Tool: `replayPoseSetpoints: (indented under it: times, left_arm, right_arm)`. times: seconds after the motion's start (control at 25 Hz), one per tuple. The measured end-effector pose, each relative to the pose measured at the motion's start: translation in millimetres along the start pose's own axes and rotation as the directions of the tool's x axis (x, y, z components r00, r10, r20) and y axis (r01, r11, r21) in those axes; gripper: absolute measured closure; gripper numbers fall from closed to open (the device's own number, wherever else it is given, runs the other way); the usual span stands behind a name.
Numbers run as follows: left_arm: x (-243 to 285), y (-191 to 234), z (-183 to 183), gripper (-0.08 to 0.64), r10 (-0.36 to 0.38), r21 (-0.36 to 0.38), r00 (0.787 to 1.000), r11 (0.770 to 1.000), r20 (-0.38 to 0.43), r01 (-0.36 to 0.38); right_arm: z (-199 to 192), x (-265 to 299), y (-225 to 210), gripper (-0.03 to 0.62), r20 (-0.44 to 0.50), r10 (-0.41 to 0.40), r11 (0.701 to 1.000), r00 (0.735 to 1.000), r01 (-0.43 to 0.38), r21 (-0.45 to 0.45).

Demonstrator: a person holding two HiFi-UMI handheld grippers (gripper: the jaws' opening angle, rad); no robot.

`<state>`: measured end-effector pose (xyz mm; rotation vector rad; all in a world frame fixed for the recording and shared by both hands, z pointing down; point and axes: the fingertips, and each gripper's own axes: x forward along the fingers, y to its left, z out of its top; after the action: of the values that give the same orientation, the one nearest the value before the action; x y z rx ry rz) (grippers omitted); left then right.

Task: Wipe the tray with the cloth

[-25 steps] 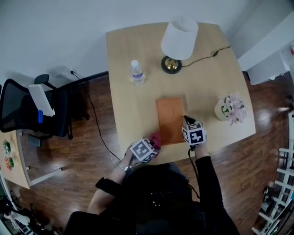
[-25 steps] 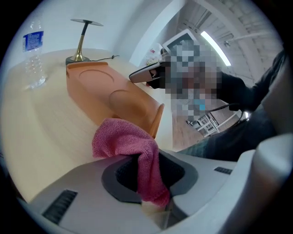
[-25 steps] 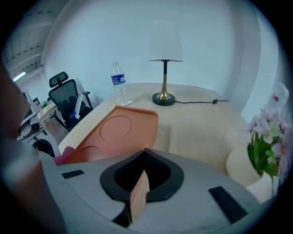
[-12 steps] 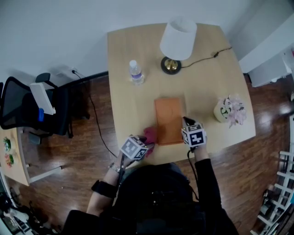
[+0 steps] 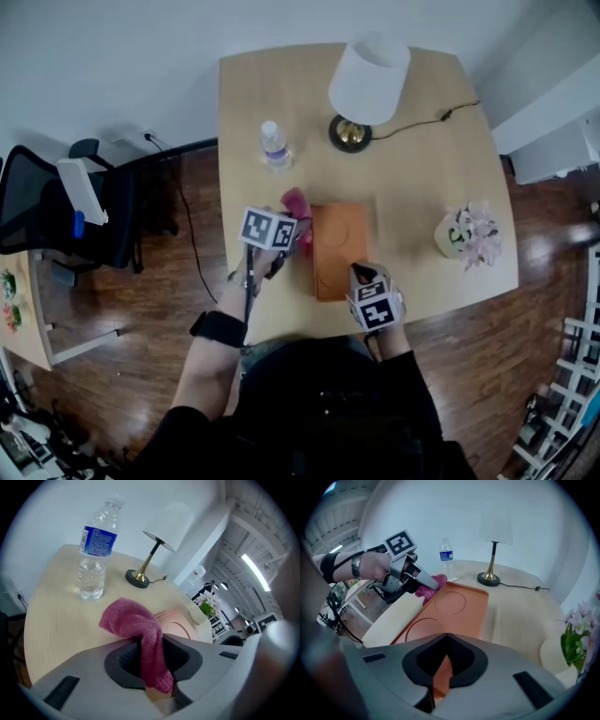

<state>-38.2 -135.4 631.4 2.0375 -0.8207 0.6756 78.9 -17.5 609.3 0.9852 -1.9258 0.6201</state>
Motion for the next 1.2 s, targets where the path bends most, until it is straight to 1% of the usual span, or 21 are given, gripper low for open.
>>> replayPoseSetpoints:
  times: [0.16, 0.32, 0.44, 0.52, 0.64, 0.72, 0.88, 1.04, 1.2]
  left_arm:
    - [10, 15, 11, 0.459, 0.071, 0.014, 0.997, 0.997, -0.03, -0.07]
    - [15, 19, 11, 0.459, 0.069, -0.02, 0.997, 0.997, -0.02, -0.07]
    - [15, 16, 7, 0.459, 0.047, -0.037, 0.999, 0.998, -0.013, -0.047]
    - [13, 10, -1, 0.459, 0.013, -0.035, 1.0, 0.999, -0.019, -0.013]
    - [10, -6, -26, 0.457, -0.062, 0.009, 0.996, 0.998, -0.068, 0.063]
    - [8, -20, -48, 0.457, -0.109, 0.055, 0.986, 0.992, -0.125, 0.117]
    - [-2, -55, -101, 0.456, -0.18, 0.125, 0.955, 0.969, -0.236, 0.214]
    - [-14, -89, -151, 0.456, -0.211, 0.174, 0.924, 0.945, -0.317, 0.276]
    - [-24, -115, -190, 0.456, -0.234, 0.183, 0.898, 0.93, -0.372, 0.318]
  right_arm:
    - [-7, 7, 7, 0.588, -0.054, 0.031, 1.0, 0.998, -0.031, 0.001]
    - [-10, 10, 5, 0.588, -0.078, 0.046, 0.999, 0.996, -0.045, 0.015]
    - [-11, 10, 3, 0.588, -0.066, 0.061, 0.997, 0.996, -0.058, 0.042]
    - [-11, 10, 3, 0.588, -0.061, 0.067, 0.997, 0.996, -0.064, 0.044]
    - [-11, 10, 5, 0.588, -0.051, 0.075, 0.996, 0.996, -0.072, 0.048]
    - [-10, 10, 5, 0.588, -0.041, 0.08, 0.996, 0.996, -0.078, 0.052]
    - [-12, 11, 1, 0.588, -0.026, 0.076, 0.995, 0.997, -0.074, 0.066]
    - [-11, 11, 3, 0.588, -0.022, 0.092, 0.993, 0.995, -0.09, 0.07]
    - [-12, 12, 0, 0.588, -0.016, 0.08, 0.994, 0.997, -0.079, 0.082]
